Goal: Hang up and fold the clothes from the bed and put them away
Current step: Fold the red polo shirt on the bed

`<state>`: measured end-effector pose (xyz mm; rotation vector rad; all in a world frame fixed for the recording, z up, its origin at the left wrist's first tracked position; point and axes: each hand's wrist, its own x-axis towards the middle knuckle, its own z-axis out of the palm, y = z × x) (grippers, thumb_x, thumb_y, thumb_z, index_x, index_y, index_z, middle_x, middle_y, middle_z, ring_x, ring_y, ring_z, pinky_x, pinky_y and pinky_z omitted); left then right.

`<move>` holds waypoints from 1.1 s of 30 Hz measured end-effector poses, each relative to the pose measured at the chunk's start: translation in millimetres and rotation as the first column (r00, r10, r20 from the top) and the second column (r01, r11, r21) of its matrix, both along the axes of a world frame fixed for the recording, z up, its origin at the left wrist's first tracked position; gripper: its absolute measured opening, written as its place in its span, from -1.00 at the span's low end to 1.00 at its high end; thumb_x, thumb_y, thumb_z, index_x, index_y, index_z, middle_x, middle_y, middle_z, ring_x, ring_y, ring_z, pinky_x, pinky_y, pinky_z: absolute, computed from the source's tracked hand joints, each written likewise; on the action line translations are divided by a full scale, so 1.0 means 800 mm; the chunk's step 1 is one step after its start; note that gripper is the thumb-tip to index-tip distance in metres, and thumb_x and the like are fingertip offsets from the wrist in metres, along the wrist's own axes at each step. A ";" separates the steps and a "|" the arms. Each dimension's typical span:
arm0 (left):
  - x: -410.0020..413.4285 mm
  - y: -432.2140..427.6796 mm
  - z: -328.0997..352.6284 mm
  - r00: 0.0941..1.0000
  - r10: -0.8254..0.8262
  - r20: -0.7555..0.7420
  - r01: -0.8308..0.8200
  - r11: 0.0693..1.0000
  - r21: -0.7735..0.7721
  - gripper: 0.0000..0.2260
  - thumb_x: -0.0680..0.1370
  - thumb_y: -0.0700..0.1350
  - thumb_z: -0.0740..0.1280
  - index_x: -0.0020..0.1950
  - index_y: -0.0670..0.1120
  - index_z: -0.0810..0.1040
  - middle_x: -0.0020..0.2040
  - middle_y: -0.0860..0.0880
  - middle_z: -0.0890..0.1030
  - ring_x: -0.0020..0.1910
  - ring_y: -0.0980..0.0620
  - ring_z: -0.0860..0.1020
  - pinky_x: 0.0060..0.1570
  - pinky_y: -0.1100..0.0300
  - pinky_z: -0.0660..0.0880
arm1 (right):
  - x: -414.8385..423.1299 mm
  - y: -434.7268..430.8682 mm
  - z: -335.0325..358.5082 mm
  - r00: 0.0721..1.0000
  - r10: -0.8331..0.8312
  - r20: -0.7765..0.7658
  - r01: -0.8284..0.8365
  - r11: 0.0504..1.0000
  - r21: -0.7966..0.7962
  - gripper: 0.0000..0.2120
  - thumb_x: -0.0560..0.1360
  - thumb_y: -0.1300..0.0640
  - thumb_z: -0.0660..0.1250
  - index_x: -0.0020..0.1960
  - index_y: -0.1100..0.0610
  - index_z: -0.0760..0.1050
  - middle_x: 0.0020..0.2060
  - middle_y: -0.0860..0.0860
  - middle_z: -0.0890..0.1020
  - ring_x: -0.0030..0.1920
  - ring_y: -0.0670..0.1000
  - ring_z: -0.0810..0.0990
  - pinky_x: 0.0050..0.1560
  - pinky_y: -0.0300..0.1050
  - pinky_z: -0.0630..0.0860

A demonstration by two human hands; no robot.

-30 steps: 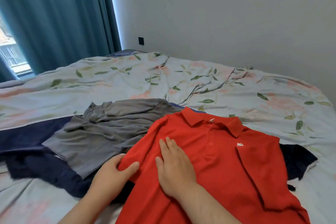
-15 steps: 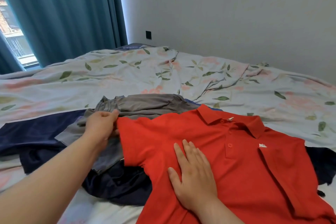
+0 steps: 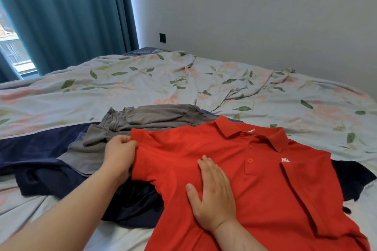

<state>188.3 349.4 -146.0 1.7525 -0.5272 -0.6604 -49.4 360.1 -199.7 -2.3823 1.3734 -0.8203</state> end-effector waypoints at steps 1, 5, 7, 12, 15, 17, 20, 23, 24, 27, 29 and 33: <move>-0.008 -0.004 0.015 0.988 0.011 0.154 -0.013 1.000 0.014 -0.87 0.47 -0.32 0.29 -0.25 -0.20 0.58 -0.33 -0.09 0.57 -0.32 -0.07 0.48 -0.30 0.11 0.40 | 0.000 0.002 0.005 0.996 -0.019 0.082 0.018 1.000 0.016 -0.41 0.51 -0.09 0.25 0.42 0.23 0.44 0.44 0.12 0.44 0.47 0.11 0.38 0.47 -0.04 0.16; -0.098 -0.018 0.059 0.852 -0.160 0.499 0.156 0.986 0.050 -0.93 0.47 -0.17 0.36 -0.19 -0.02 0.58 -0.35 0.06 0.58 -0.34 0.12 0.53 -0.38 0.17 0.33 | -0.016 0.007 0.026 0.919 -0.108 0.380 0.072 0.992 0.107 -0.64 0.48 0.18 0.27 0.23 0.28 0.56 0.26 0.15 0.56 0.32 0.16 0.50 0.40 -0.06 0.29; -0.148 -0.023 0.052 0.821 -0.388 0.419 0.367 0.921 0.133 -0.97 0.52 -0.11 0.38 -0.10 -0.04 0.57 -0.31 0.03 0.59 -0.37 0.09 0.55 -0.34 0.08 0.47 | -0.040 0.004 0.034 0.884 -0.140 0.447 0.139 0.990 0.036 -0.73 0.46 0.28 0.26 0.12 0.27 0.59 0.13 0.12 0.61 0.20 0.14 0.56 0.33 -0.10 0.35; -0.182 -0.030 0.022 0.630 -0.534 0.564 0.501 0.834 0.231 -0.89 0.54 -0.19 0.34 -0.13 0.00 0.59 -0.16 0.03 0.65 -0.09 -0.03 0.63 0.05 0.06 0.52 | -0.156 -0.014 0.051 0.909 -0.168 0.382 0.219 0.971 -0.095 -0.73 0.38 0.36 0.24 0.01 0.20 0.60 -0.04 0.00 0.61 0.02 0.08 0.60 0.16 -0.20 0.43; -0.151 -0.043 0.004 0.356 -0.549 0.756 0.475 0.803 0.360 -0.51 0.58 0.06 0.29 0.46 -0.11 0.40 0.48 -0.10 0.41 0.49 -0.04 0.32 0.45 0.14 0.20 | -0.227 -0.050 0.056 0.981 -0.151 0.119 0.167 0.975 -0.143 -0.67 0.44 0.30 0.25 0.15 0.18 0.61 0.12 0.03 0.63 0.17 0.10 0.59 0.28 -0.17 0.41; -0.145 -0.046 -0.017 0.123 -0.760 0.638 0.383 0.630 0.676 -0.15 0.48 0.44 -0.16 0.63 -0.05 0.03 0.63 -0.05 0.03 0.61 0.00 -0.01 0.54 0.09 -0.05 | -0.261 -0.081 0.053 0.967 -0.186 -0.176 0.169 0.980 -0.108 -0.57 0.58 0.16 0.24 0.44 0.12 0.45 0.44 0.10 0.44 0.46 0.14 0.38 0.46 -0.02 0.25; -0.147 -0.054 -0.050 0.015 -0.835 0.550 0.236 0.538 0.809 -0.03 0.29 0.39 -0.50 0.63 -0.02 -0.15 0.64 -0.02 -0.11 0.61 0.02 -0.13 0.55 0.05 -0.16 | -0.288 -0.114 0.024 0.848 -0.133 -0.513 0.212 0.972 0.097 -0.44 0.67 -0.15 -0.05 0.63 -0.07 -0.03 0.63 0.02 0.02 0.62 0.02 -0.07 0.58 -0.01 -0.15; -0.142 -0.084 -0.050 0.098 -0.784 0.613 0.270 0.614 0.742 -0.09 0.37 0.37 -0.39 0.63 -0.05 -0.09 0.64 -0.07 -0.09 0.61 0.00 -0.13 0.55 0.04 -0.17 | -0.292 -0.140 0.005 0.855 -0.107 -0.508 0.194 0.974 0.121 -0.42 0.64 -0.24 -0.13 0.62 -0.10 0.03 0.62 0.02 0.09 0.60 0.01 0.01 0.57 -0.01 -0.12; -0.137 -0.096 -0.047 0.088 -0.763 0.640 0.264 0.637 0.724 -0.16 0.45 0.35 -0.32 0.63 -0.07 -0.07 0.64 -0.09 -0.09 0.61 -0.01 -0.12 0.55 0.05 -0.16 | -0.292 -0.151 0.007 0.872 -0.132 -0.471 0.202 0.974 0.100 -0.39 0.61 -0.28 -0.11 0.61 -0.10 0.09 0.61 0.03 0.12 0.59 0.01 0.05 0.57 -0.02 -0.07; -0.126 -0.132 -0.034 0.046 -0.769 0.637 0.251 0.626 0.738 -0.29 0.61 0.27 0.03 0.63 -0.11 -0.02 0.63 -0.11 0.02 0.61 -0.03 -0.03 0.56 0.03 -0.10 | -0.298 -0.191 0.021 0.881 -0.185 -0.435 0.262 0.957 0.125 -0.07 0.42 -0.51 0.00 0.62 0.01 0.05 0.61 0.05 0.06 0.61 0.05 -0.01 0.58 0.04 -0.05; -0.120 -0.151 -0.021 0.099 -0.764 0.637 0.280 0.636 0.719 -0.18 0.51 0.33 0.27 0.61 -0.09 0.10 0.58 -0.09 0.23 0.57 -0.05 0.17 0.53 -0.03 0.02 | -0.300 -0.210 0.035 0.868 -0.161 -0.470 0.283 0.938 0.200 0.12 0.23 -0.62 0.07 0.57 0.08 0.13 0.52 0.06 0.29 0.56 0.12 0.17 0.56 0.09 0.06; -0.112 -0.168 0.008 0.145 -0.795 0.589 0.318 0.601 0.734 -0.16 0.27 0.39 0.47 0.44 0.04 0.37 0.16 0.04 0.43 0.19 -0.02 0.49 0.22 0.06 0.44 | -0.295 -0.227 0.053 0.809 -0.145 -0.570 0.230 0.970 0.080 -0.24 0.12 -0.63 0.19 -0.01 -0.04 0.43 -0.12 -0.06 0.39 0.01 0.06 0.44 0.07 -0.02 0.33</move>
